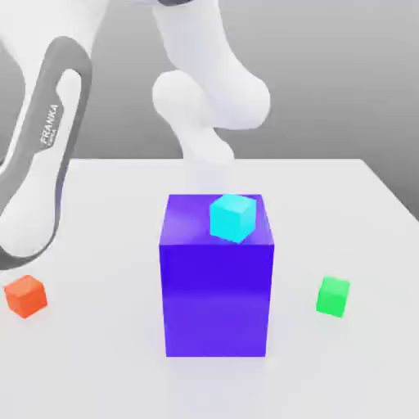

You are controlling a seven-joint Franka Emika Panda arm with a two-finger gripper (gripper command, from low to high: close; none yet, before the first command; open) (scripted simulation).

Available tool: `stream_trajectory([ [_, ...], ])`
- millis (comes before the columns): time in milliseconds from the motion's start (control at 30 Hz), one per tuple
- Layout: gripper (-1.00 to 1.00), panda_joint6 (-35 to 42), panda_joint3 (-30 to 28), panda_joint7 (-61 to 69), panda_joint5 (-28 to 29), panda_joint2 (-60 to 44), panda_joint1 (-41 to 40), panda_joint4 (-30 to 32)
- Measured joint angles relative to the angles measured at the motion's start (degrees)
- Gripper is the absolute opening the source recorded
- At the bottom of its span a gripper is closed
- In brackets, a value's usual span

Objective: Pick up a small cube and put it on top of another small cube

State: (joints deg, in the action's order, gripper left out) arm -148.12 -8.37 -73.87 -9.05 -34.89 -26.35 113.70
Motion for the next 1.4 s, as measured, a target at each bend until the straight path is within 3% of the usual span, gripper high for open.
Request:
stream_trajectory([
  [33,0.0,-1.5,0.4,0.2,-0.4,-2.1,-0.4,-0.5],
  [67,-1.0,-2.3,0.6,0.3,-0.6,-3.1,-0.5,-0.8],
  [267,-1.0,-2.7,0.7,0.5,-0.8,-3.7,-0.6,-0.9],
  [433,-1.0,2.5,-0.5,-0.2,0.3,3.8,0.3,0.7],
  [733,-1.0,1.3,8.4,-10.7,-6.4,19.4,10.3,10.3],
  [900,-1.0,0.0,13.9,-20.1,-8.0,27.5,17.2,17.0],
  [1100,-1.0,-1.4,21.6,-39.4,-8.3,37.3,34.3,30.0],
  [1400,-1.0,-5.0,36.8,-70.4,-4.9,47.8,41.9,49.8],
])
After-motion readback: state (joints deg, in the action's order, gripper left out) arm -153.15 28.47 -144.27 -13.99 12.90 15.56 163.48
